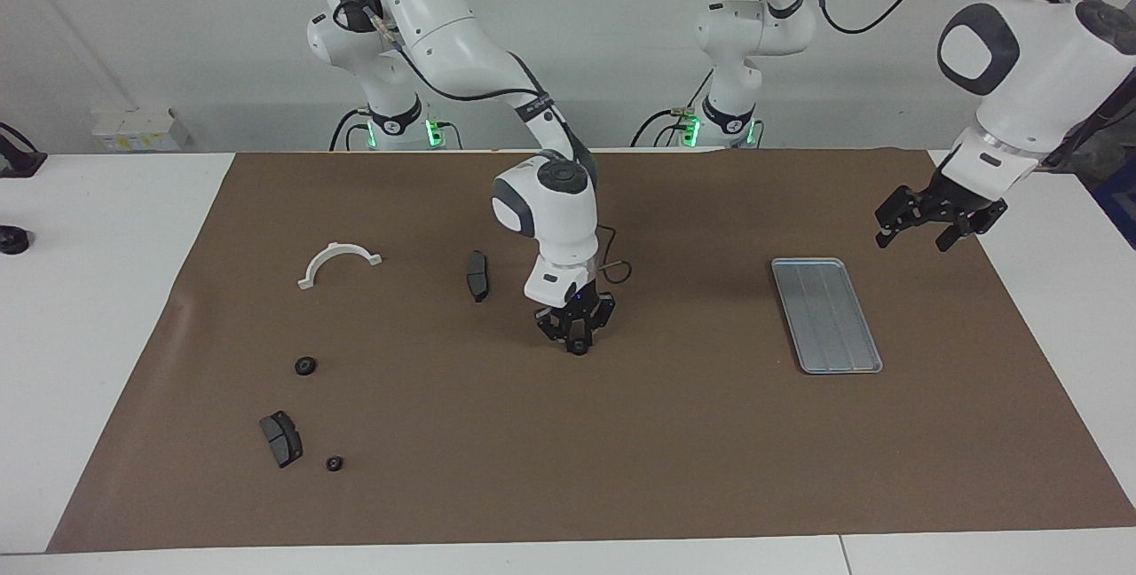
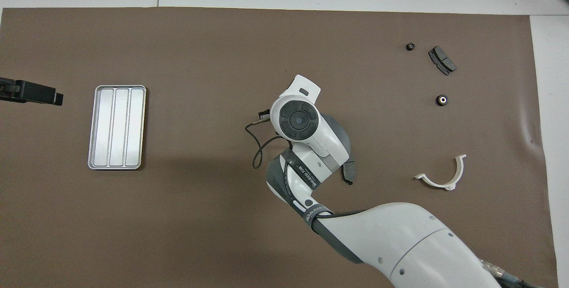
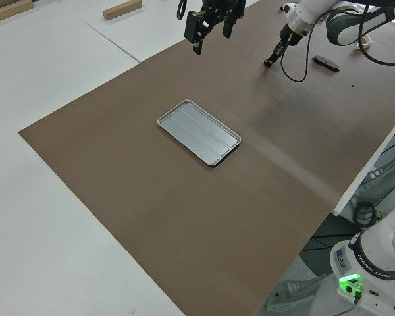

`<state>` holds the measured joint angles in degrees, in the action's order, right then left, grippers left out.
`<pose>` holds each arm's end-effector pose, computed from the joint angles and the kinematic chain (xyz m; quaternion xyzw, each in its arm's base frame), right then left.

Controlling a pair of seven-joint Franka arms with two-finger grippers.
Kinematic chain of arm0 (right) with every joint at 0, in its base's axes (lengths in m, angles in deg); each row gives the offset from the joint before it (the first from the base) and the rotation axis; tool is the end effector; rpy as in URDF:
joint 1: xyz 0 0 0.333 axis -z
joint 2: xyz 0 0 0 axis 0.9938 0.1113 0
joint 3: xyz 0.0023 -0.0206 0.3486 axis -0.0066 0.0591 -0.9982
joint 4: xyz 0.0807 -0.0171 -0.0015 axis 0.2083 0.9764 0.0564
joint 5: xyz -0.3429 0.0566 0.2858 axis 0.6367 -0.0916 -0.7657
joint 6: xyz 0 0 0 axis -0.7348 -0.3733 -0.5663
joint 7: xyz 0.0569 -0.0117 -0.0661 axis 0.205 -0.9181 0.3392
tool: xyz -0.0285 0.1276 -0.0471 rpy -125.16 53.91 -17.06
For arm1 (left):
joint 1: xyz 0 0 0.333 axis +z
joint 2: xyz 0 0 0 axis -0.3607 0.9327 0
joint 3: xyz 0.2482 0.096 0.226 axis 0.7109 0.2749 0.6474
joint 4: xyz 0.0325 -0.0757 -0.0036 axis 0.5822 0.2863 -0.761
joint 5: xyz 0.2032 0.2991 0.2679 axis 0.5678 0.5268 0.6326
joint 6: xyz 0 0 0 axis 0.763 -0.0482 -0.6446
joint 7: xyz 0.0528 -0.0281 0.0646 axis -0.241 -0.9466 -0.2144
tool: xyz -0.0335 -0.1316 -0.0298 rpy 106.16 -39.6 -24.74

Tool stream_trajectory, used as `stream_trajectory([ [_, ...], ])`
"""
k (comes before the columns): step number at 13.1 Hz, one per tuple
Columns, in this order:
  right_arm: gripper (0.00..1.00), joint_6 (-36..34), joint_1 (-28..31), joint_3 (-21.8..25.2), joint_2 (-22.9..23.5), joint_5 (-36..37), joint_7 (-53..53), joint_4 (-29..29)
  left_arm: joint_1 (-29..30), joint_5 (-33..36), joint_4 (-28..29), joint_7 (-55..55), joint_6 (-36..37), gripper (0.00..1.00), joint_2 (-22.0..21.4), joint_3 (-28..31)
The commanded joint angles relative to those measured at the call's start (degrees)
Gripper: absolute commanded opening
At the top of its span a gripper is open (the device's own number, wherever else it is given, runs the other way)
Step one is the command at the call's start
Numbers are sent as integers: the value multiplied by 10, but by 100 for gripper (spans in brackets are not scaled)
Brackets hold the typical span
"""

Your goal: Place bearing gear from tray to pile

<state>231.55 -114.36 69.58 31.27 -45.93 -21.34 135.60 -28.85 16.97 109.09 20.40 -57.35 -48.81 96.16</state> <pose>0.6602 0.4190 0.2457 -0.9841 -0.1085 -0.1393 0.0177 0.6308 0.0051 0.6057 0.9943 -0.0887 0.0379 0.0463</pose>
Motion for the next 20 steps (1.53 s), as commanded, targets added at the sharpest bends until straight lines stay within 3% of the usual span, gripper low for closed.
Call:
stream_trajectory([
  [1,11,-3,32,0,-2,13,-12,-6,-47,10,-32,-59,23,100,9,3],
  [3,11,-4,72,0,4,17,-1,-27,-43,10,-15,-88,21,100,3,-11],
  [6,12,-14,137,-1,2,17,61,-34,29,10,16,-93,6,100,-15,-100],
  [11,11,-40,243,-1,5,17,126,-40,30,10,25,-91,39,100,-23,-86],
  [14,12,-85,258,-1,4,13,126,-49,26,77,-6,-87,100,100,-16,-87],
  [20,17,-141,251,-5,-7,-11,118,-49,30,51,-14,-86,102,100,-18,-79],
])
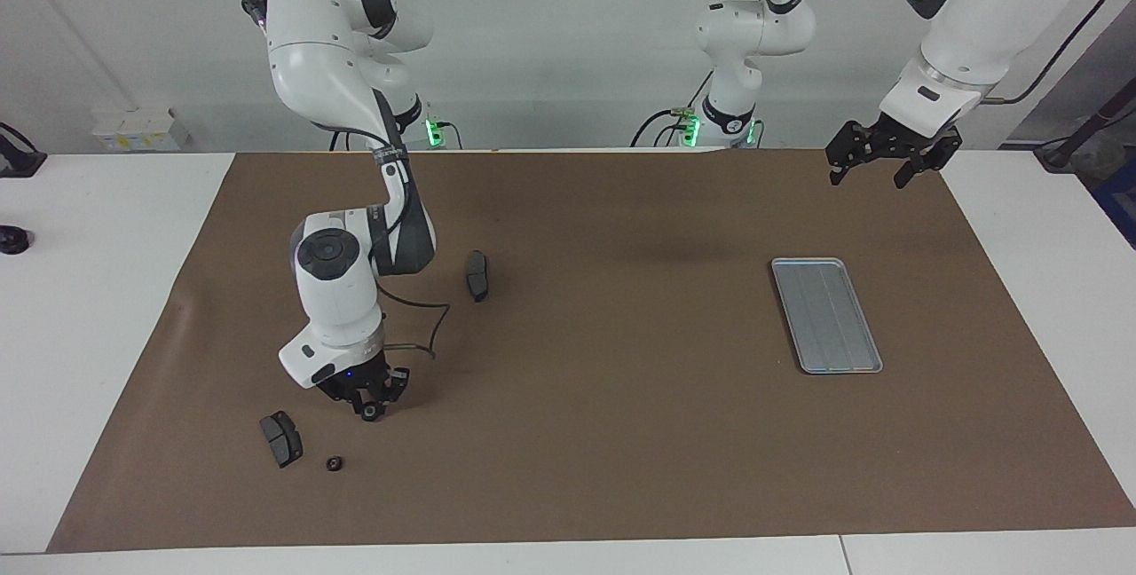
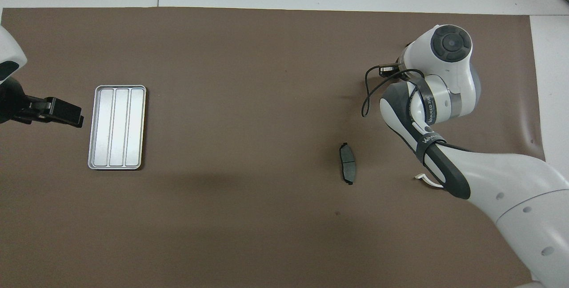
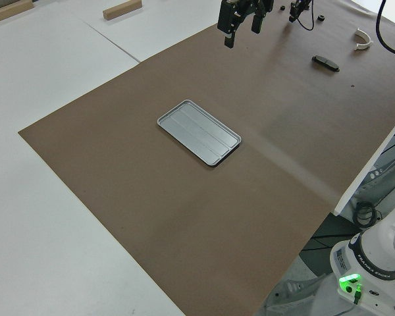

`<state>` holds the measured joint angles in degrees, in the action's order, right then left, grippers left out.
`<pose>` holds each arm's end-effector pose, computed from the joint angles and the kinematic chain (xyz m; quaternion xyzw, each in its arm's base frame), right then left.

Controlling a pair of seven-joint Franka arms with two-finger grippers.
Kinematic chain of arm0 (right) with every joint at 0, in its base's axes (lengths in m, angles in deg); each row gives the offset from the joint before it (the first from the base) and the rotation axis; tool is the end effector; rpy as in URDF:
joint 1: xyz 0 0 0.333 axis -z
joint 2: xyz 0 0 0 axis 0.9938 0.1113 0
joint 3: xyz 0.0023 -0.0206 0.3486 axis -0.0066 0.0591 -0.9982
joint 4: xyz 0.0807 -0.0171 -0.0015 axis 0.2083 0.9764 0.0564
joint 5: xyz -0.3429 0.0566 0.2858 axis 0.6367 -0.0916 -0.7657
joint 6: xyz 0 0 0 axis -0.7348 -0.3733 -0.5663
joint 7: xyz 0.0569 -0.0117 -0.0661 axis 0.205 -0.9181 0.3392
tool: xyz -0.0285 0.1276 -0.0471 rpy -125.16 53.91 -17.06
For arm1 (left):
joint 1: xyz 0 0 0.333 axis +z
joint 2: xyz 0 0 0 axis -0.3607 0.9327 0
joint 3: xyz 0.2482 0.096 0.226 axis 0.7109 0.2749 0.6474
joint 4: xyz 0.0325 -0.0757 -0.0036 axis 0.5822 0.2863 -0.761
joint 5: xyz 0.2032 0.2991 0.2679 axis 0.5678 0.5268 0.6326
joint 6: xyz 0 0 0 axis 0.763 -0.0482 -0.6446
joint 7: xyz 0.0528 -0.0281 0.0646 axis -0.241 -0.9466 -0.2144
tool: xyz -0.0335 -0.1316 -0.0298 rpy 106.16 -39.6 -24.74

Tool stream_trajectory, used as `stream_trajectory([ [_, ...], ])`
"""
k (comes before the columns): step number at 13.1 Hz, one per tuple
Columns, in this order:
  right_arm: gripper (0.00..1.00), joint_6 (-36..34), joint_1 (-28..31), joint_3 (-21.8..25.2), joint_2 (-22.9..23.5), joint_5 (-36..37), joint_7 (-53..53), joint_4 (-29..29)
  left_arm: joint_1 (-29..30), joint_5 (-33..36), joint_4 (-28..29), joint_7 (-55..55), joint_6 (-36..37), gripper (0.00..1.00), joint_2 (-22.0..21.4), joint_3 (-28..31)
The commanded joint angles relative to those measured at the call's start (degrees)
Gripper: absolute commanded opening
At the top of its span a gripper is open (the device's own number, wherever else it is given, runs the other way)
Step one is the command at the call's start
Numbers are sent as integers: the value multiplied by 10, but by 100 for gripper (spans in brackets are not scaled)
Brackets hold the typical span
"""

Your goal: Place bearing gear from tray to pile

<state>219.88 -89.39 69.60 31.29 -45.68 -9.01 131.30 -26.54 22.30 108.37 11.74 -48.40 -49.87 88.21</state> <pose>0.7764 0.0943 0.2614 0.9957 -0.0086 0.0770 0.0507 0.6034 -0.0428 0.6093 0.9973 -0.0671 -0.0307 0.0056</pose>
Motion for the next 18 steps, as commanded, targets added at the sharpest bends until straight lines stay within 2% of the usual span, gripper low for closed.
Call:
stream_trajectory([
  [1,19,-41,0,-7,-16,-24,-5,-6,8,-3,-9,0,15,100,-7,1],
  [2,32,-52,-1,-8,-23,-28,-5,-5,9,-2,-12,1,14,100,-8,0],
  [3,58,-63,-1,-8,-31,-28,-5,-6,9,-4,-8,3,10,100,-9,-1],
  [4,79,-69,-1,-9,-39,-29,-5,-5,9,-8,-6,4,10,100,-11,-2],
  [5,88,-78,-1,-9,-49,-35,-5,-5,9,-8,-2,4,10,100,-13,-2],
  [7,96,-100,-1,-9,-72,-51,-4,-6,9,-8,3,-1,8,100,-15,-2],
  [9,100,-141,-1,-9,-102,-52,-3,-6,9,-7,3,-4,9,100,-15,-2],
  [13,100,-231,1,-20,-154,-59,3,-18,10,-7,4,-3,11,100,-15,-1],
  [18,100,-325,13,-18,-216,-122,47,-51,10,-7,4,-3,11,100,-15,-1],
])
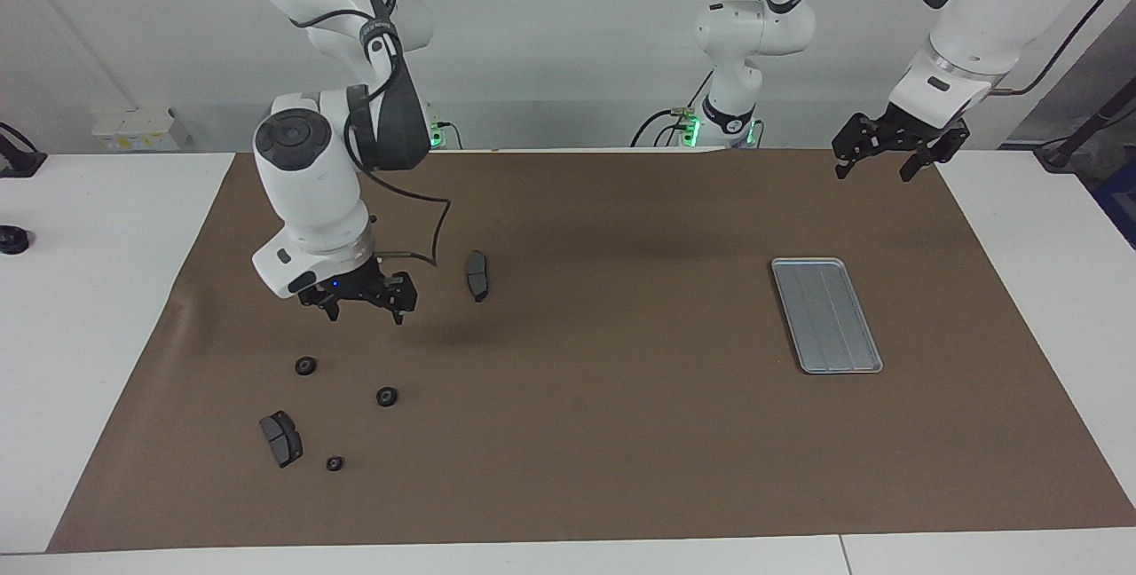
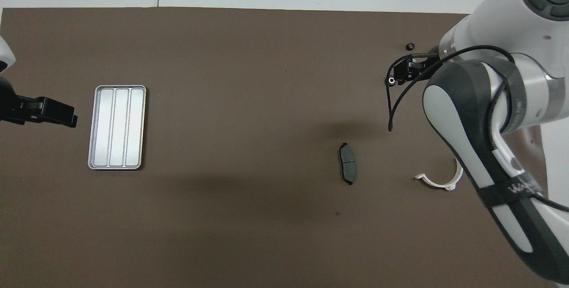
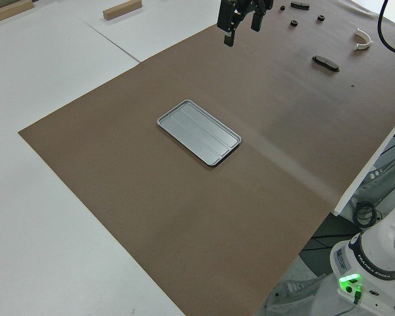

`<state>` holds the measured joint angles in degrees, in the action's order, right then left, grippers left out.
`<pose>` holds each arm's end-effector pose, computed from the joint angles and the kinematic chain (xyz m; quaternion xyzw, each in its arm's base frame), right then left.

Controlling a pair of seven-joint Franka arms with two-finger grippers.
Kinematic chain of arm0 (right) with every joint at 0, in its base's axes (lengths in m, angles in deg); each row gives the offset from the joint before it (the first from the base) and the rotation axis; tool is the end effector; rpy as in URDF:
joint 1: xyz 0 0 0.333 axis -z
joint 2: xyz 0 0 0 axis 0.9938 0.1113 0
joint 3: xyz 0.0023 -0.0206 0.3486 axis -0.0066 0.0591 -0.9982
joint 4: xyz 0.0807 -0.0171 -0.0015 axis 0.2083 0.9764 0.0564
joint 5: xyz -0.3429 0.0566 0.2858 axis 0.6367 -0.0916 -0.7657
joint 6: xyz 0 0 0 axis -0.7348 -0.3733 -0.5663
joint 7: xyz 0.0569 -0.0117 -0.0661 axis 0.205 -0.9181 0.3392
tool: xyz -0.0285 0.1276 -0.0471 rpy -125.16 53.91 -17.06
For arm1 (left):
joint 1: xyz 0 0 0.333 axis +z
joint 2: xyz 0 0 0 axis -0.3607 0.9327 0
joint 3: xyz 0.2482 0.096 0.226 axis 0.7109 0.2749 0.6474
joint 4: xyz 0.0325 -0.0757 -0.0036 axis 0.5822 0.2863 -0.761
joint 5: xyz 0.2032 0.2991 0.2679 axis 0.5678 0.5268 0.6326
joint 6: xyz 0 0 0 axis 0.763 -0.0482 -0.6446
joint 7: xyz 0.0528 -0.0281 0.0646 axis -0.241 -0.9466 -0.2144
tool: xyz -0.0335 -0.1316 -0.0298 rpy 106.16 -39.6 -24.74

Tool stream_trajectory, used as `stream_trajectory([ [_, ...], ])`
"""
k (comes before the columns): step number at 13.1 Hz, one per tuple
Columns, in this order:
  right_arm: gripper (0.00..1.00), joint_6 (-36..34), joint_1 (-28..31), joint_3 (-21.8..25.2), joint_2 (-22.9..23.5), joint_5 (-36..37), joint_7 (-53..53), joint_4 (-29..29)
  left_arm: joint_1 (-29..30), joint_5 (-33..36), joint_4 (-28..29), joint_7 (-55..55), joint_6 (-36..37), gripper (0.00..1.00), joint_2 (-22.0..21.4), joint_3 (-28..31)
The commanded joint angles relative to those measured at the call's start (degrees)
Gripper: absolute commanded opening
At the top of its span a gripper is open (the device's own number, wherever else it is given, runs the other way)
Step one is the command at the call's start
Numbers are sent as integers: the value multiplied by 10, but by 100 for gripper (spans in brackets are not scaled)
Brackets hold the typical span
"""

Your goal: Place bearing gear from tray to pile

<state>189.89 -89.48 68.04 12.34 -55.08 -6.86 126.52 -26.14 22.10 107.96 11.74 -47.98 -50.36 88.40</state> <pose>0.7065 0.1094 0.5045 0.9995 -0.0303 0.0116 0.0029 0.6008 -0.0369 0.6176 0.9977 -0.0621 -0.0265 0.0076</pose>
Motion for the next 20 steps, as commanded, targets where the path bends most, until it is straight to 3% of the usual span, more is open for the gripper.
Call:
stream_trajectory([
  [1,100,-39,24,-4,-37,-29,34,-4,6,-5,8,-3,7,100,-10,-3],
  [6,100,-74,67,-1,-84,-53,46,-4,6,-5,11,-3,17,100,-12,-3],
  [13,100,-76,57,-4,-119,-3,44,32,4,-5,9,-3,22,100,-15,-4],
  [17,100,-55,38,-6,-150,5,39,97,7,-4,10,-3,24,100,-18,-3],
  [20,100,-53,36,-6,-150,-5,40,95,7,-4,10,-3,24,100,-18,-3],
])
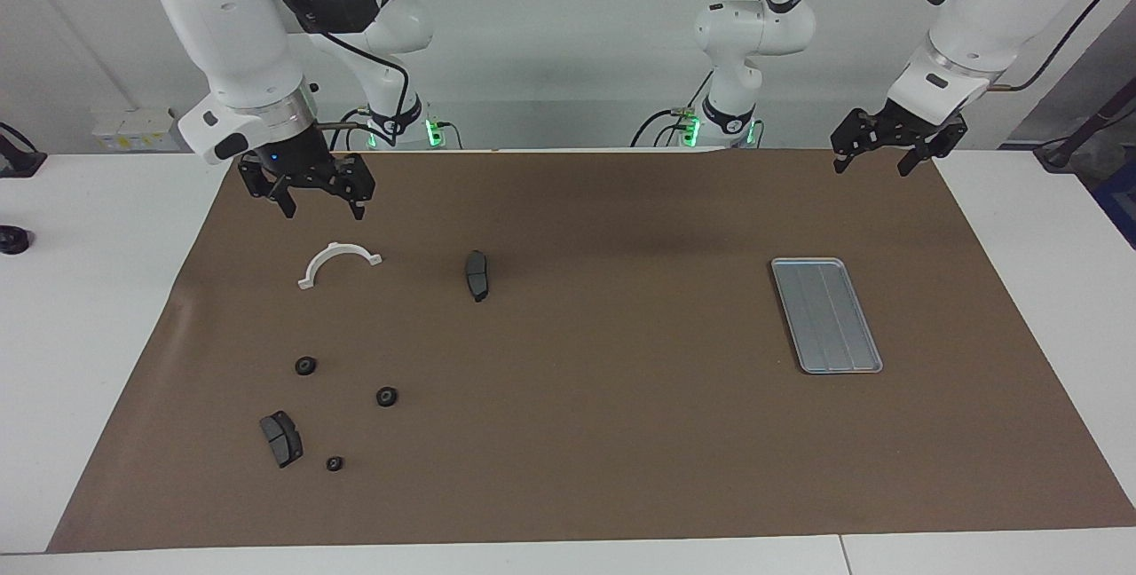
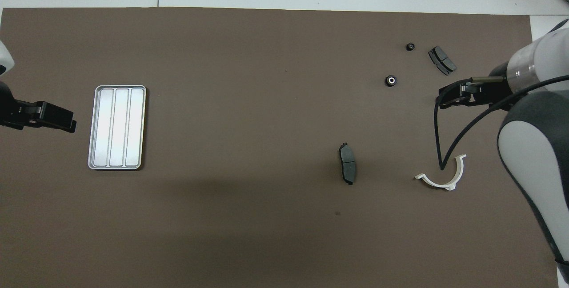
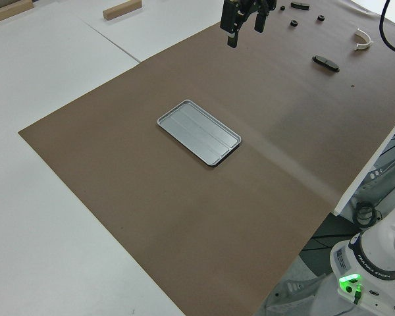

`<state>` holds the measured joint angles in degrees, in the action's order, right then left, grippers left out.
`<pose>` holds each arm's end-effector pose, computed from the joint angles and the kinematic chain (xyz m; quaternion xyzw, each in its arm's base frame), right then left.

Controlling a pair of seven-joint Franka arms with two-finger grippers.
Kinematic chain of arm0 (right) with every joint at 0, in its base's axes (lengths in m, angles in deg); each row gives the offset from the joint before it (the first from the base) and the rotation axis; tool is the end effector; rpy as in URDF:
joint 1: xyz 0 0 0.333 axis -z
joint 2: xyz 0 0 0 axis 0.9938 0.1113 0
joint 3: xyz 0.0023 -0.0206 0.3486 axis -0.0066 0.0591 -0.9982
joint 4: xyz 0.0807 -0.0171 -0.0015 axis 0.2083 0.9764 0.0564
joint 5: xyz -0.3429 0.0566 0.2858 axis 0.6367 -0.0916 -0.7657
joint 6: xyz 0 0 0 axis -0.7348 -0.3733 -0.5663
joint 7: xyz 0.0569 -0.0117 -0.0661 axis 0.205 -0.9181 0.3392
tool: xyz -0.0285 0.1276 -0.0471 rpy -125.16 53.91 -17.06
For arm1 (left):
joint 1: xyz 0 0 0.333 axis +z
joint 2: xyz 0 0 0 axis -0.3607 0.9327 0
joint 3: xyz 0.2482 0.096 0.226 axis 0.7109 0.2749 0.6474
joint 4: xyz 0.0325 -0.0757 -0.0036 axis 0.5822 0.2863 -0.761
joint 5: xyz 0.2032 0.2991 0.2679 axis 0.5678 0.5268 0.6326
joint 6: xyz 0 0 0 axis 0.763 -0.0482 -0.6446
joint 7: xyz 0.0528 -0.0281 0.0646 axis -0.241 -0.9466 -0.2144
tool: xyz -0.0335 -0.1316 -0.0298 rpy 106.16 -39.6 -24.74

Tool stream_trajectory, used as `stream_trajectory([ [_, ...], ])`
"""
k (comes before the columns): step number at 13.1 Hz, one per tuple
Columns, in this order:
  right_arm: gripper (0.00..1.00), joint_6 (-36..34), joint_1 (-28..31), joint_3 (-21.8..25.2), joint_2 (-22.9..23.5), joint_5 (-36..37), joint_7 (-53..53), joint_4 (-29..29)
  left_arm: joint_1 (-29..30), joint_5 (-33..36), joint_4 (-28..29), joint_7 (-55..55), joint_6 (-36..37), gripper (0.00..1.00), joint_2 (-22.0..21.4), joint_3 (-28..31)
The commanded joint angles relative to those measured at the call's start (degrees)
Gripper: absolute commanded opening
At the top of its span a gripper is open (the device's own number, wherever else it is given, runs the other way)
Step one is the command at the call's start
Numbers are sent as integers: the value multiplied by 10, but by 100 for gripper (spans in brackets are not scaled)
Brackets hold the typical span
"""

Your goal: Place bearing gear from tray to pile

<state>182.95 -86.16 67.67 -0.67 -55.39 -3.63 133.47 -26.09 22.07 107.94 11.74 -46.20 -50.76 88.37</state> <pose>0.6321 0.0680 0.5816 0.9995 -0.0284 0.0042 0.0090 0.5944 -0.0364 0.6195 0.9973 -0.0620 -0.0384 0.0080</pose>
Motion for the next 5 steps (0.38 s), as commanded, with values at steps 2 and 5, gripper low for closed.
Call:
stream_trajectory([
  [2,100,12,0,-2,-20,-4,7,28,6,-4,10,-3,6,100,-14,-3],
  [5,100,10,-1,-2,-25,-4,7,36,6,-4,10,-3,6,100,-14,-3],
])
